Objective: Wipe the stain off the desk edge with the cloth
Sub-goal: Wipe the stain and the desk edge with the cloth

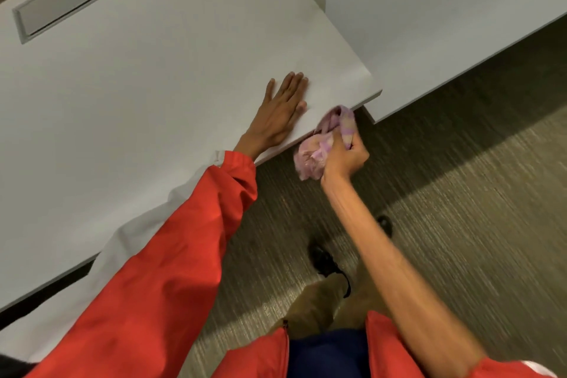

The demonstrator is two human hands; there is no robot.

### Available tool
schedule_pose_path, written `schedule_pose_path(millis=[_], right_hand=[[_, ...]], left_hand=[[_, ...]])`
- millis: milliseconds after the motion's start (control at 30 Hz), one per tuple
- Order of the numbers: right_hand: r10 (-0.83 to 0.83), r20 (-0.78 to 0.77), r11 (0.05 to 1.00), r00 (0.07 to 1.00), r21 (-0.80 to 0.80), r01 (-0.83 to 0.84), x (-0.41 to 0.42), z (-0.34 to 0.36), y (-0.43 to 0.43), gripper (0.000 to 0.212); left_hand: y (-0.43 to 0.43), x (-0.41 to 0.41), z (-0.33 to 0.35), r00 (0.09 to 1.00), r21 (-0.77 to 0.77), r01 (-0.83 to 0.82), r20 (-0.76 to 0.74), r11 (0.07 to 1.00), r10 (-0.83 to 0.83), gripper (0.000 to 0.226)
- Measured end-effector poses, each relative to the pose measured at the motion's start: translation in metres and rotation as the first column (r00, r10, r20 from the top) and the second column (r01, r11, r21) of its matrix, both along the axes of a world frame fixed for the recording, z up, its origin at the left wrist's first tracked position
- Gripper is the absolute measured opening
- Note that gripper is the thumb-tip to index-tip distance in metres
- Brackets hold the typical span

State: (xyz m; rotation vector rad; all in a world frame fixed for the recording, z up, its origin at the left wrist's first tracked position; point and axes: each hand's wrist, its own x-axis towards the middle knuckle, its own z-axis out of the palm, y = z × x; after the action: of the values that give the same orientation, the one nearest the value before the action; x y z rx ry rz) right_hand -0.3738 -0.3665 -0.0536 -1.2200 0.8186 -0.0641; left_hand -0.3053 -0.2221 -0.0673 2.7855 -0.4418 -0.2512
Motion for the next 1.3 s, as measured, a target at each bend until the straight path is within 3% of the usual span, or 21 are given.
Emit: schedule_pose_path(millis=[200,300,433,567,733,867,1000,1100,1167,1233,1267,1300], right_hand=[[0.178,-0.010,0.982,0.984,0.061,-0.177,-0.053,-0.011,0.040,0.027],[0.049,-0.047,0.995,0.998,0.085,-0.045,-0.022,-0.003,0.013,0.022],[-0.117,0.010,0.984,0.993,0.137,0.114,0.022,0.000,-0.025,0.031],[0.043,-0.058,0.998,0.997,0.042,-0.040,-0.011,0.000,0.006,0.028],[0.232,-0.067,0.969,0.970,0.103,-0.224,-0.059,-0.008,0.043,0.020],[0.021,-0.026,0.983,0.999,0.181,-0.016,-0.014,0.009,0.002,0.026],[-0.228,0.079,0.930,0.971,0.314,0.192,0.047,0.024,-0.059,0.018],[-0.091,0.140,0.990,0.986,-0.093,0.104,0.061,0.017,-0.079,0.017],[0.026,0.203,0.937,0.979,-0.347,0.047,0.060,0.010,-0.082,0.024],[0.162,0.290,0.825,0.943,-0.564,0.032,0.055,0.004,-0.079,0.038],[0.304,0.298,0.727,0.905,-0.686,-0.018,0.054,-0.001,-0.075,0.043],[0.506,0.235,0.555,0.830,-0.825,-0.105,0.054,-0.002,-0.068,0.044]], left_hand=[[0.004,-0.003,-0.003,1.000,-0.011,0.011,0.028,1.000,-0.011,0.055],[0.014,-0.012,0.000,0.999,-0.023,-0.026,0.020,0.999,0.026,0.054],[0.024,-0.031,0.001,0.996,-0.012,-0.089,0.011,0.996,0.089,0.054],[0.030,-0.050,-0.002,0.989,-0.017,-0.147,0.023,0.989,0.147,0.054],[0.039,-0.056,0.002,0.992,-0.090,-0.129,-0.016,0.987,0.129,0.053],[0.044,-0.063,0.003,0.991,-0.062,-0.136,-0.007,0.989,0.136,0.052],[0.041,-0.066,0.002,0.986,-0.043,-0.164,0.009,0.986,0.164,0.052],[0.040,-0.067,-0.001,0.983,-0.040,-0.177,0.032,0.983,0.179,0.053],[0.040,-0.068,-0.003,0.981,-0.061,-0.190,0.036,0.980,0.192,0.053],[0.038,-0.069,-0.003,0.976,-0.084,-0.209,0.044,0.974,0.214,0.053],[0.038,-0.069,-0.004,0.973,-0.093,-0.218,0.049,0.971,0.223,0.053],[0.038,-0.069,-0.004,0.971,-0.099,-0.227,0.055,0.969,0.233,0.053]])
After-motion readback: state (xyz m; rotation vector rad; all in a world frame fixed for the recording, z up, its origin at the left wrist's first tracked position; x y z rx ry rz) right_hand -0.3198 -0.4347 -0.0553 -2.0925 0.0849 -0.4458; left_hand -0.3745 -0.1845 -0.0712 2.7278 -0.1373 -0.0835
